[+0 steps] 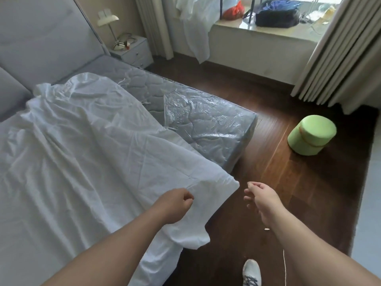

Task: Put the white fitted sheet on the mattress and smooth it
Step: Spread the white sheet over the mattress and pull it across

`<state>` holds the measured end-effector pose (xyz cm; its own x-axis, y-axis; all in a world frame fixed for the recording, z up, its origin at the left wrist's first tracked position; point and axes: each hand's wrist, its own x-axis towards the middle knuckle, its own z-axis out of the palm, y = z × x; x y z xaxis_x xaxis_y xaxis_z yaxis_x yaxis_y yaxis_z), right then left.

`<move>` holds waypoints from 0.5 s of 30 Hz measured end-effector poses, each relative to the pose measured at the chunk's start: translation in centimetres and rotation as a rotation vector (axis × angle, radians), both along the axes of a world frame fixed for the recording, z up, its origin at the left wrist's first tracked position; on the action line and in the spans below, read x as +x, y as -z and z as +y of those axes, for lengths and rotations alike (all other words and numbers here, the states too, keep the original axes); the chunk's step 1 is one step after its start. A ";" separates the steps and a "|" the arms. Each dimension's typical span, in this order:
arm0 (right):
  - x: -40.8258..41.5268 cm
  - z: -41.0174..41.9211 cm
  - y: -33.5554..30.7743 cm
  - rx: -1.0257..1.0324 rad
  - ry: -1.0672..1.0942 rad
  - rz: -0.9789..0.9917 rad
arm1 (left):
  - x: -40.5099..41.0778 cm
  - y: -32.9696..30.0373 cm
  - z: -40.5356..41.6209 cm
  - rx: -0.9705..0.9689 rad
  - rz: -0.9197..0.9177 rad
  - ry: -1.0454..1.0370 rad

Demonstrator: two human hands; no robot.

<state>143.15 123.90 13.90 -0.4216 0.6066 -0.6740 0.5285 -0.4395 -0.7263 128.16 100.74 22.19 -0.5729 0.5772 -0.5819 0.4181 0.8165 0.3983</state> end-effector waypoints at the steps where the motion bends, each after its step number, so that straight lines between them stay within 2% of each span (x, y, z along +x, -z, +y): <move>1: -0.5 2.3 0.4 -0.011 -0.018 0.001 | -0.1 0.2 1.9 -0.006 -0.006 -0.019; 7: -6.1 10.1 1.0 -0.014 -0.144 -0.070 | -1.9 1.3 8.1 0.021 -0.056 -0.138; 15: -17.0 13.0 3.3 0.037 -0.372 -0.180 | -10.4 6.8 11.2 0.022 -0.164 -0.303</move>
